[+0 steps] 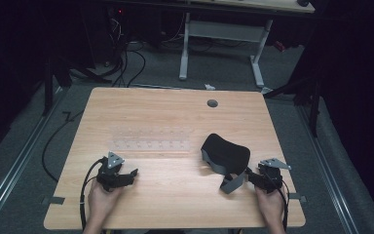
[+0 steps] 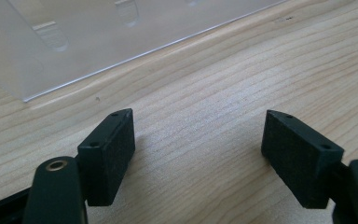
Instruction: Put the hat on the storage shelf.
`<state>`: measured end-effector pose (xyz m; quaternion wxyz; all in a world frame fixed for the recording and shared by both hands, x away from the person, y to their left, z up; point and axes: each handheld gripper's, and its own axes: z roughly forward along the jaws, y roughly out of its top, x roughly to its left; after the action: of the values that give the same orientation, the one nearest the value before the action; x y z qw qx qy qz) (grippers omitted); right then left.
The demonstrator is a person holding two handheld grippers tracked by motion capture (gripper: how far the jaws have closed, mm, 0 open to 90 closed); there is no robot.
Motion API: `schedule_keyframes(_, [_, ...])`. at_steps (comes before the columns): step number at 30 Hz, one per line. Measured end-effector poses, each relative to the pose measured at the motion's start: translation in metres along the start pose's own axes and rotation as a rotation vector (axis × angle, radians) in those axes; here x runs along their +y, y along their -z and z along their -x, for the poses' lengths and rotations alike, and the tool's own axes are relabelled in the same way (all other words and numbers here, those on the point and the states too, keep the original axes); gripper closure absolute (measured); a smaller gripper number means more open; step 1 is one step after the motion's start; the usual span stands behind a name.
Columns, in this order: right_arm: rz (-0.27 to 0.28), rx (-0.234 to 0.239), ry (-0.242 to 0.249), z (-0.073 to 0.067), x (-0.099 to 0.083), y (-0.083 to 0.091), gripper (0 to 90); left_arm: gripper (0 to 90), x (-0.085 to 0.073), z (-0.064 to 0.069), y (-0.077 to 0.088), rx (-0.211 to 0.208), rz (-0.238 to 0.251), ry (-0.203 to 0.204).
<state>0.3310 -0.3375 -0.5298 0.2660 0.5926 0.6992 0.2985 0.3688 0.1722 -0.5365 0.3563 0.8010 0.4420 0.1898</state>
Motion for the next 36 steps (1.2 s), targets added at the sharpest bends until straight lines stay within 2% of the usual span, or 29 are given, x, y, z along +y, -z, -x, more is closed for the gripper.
schedule_keyframes(15, [0.000,0.004,-0.005,0.001,0.000,0.000,46.3,26.1,0.000,0.000,0.000,0.002,0.001,0.001])
schedule_keyframes(21, [0.004,-0.001,0.009,0.001,0.000,0.000,48.3,26.2,0.000,0.000,0.000,0.003,-0.001,0.002])
schedule_keyframes(24, [0.008,0.006,-0.013,0.003,-0.003,0.004,54.4,26.2,0.000,0.000,0.000,0.002,0.001,0.002])
schedule_keyframes(25, [0.010,0.014,-0.026,0.004,-0.004,0.005,55.0,26.2,0.000,0.000,0.000,0.002,0.001,0.002])
schedule_keyframes(29, [0.014,0.016,-0.028,0.006,-0.007,0.010,56.2,26.2,0.000,0.000,0.000,0.002,0.001,0.002])
schedule_keyframes(32, [0.032,0.065,-0.067,0.009,-0.008,0.017,57.2,26.2,0.000,0.000,0.000,0.002,0.001,0.002])
schedule_keyframes(33, [0.036,0.067,-0.085,0.008,-0.009,0.020,57.3,26.2,0.000,0.000,0.000,0.002,0.001,0.002])
schedule_keyframes(36, [0.062,0.060,-0.072,0.006,-0.010,0.025,57.3,26.2,0.000,0.000,0.000,0.003,0.001,0.002])
